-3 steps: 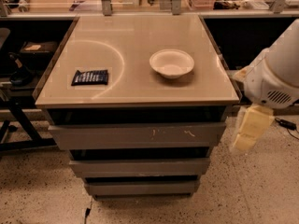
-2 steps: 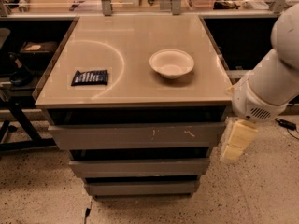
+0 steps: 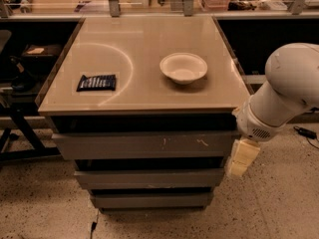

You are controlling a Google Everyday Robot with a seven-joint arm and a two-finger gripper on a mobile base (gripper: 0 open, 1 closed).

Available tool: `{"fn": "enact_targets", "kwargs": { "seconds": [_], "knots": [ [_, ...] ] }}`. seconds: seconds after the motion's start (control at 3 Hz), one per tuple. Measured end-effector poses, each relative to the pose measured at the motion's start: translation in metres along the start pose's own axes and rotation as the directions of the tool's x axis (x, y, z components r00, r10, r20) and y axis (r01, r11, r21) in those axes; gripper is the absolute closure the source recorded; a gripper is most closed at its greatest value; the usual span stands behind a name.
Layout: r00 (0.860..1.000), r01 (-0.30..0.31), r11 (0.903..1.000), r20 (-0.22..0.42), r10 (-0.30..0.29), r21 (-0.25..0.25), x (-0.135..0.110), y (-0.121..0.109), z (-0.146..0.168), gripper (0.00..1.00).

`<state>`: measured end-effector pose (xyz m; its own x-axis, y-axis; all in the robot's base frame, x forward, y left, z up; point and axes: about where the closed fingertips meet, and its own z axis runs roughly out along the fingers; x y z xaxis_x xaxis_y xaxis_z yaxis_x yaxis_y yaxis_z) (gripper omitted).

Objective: Open top drawer

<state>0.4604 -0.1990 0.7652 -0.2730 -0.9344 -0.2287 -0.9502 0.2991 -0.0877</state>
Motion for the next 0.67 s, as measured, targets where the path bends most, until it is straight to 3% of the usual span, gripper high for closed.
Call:
{"fn": "enact_targets", "kwargs": {
  "seconds": [0.33,0.67],
  "knots": [
    [1.0,0.021,0.9998,0.006,-0.021,0.005,-0.001,0.01,0.002,0.0],
    [0.999,0.026,0.9995,0.02,-0.027,0.016,-0.01,0.021,0.023,0.0]
  ]
}}
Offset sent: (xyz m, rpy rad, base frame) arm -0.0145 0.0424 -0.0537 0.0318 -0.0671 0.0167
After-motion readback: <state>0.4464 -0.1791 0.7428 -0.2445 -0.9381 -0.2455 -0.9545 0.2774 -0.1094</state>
